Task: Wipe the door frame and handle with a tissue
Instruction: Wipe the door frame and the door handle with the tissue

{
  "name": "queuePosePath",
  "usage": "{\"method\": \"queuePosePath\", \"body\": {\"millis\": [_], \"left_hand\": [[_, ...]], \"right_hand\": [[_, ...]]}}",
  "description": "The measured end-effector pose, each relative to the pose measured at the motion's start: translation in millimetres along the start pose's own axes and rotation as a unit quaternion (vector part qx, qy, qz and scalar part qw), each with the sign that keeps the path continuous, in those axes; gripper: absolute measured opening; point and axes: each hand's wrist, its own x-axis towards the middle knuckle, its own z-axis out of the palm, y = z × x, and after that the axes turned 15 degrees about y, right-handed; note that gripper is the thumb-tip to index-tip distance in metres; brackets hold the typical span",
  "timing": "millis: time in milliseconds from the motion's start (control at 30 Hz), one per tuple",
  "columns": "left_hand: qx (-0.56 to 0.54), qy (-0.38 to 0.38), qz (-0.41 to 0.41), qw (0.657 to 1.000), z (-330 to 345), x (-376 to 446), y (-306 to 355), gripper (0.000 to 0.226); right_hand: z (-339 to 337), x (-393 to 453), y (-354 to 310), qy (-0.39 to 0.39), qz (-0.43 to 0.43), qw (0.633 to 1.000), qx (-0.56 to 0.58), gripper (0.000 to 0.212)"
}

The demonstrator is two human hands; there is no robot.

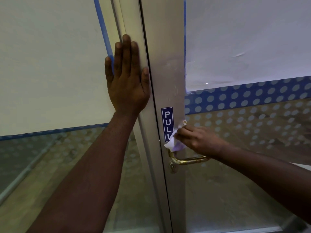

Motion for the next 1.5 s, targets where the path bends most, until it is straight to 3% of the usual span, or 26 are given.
{"method": "queuePosePath", "body": {"millis": [133, 233, 467, 700, 967, 1167, 1233, 1300, 1367, 1433, 1500], "left_hand": [[-0.001, 0.002, 0.002, 1.000, 1, -1, 0, 0.055], [-0.001, 0.002, 0.002, 1.000, 2, -2, -1, 0.055], [0.000, -0.002, 0.000, 1.000, 1, -2, 1, 0.056], [0.002, 0.001, -0.001, 1.000, 3, -1, -1, 0.056], [-0.006, 0.002, 0.001, 1.000, 1, -1, 0, 0.056], [-0.001, -0.008, 0.001, 1.000, 1, -1, -1, 0.056], [-0.004, -0.009, 0.002, 1.000, 0, -1, -1, 0.056], [-0.005, -0.008, 0.003, 1.000, 0, -1, -1, 0.056], [-0.006, -0.007, 0.002, 1.000, 0, -2, 0, 0.056], [-0.001, -0.003, 0.004, 1.000, 1, -1, -1, 0.056], [0.004, 0.001, 0.005, 1.000, 2, -1, -1, 0.056]], "right_hand": [[-10, 32, 13, 0.178, 0.085, 0.976, -0.086, 0.028], [0, 37, -2, 0.251, 0.138, 0.953, -0.099, 0.027], [16, 1, -34, 0.180, 0.190, 0.962, -0.078, 0.035], [-10, 60, -14, 0.290, 0.218, 0.926, -0.103, 0.024], [22, -8, -50, 0.136, 0.222, 0.963, -0.066, 0.037], [10, 48, -17, 0.252, 0.161, 0.949, -0.102, 0.033], [16, 33, -17, 0.201, 0.074, 0.974, -0.079, 0.036], [24, 8, -22, 0.088, -0.006, 0.994, -0.063, 0.041], [23, -4, -22, 0.034, -0.025, 0.997, -0.059, 0.039], [16, 12, -17, 0.084, 0.001, 0.995, -0.052, 0.032], [6, 44, -7, 0.196, 0.042, 0.977, -0.077, 0.028]]}}
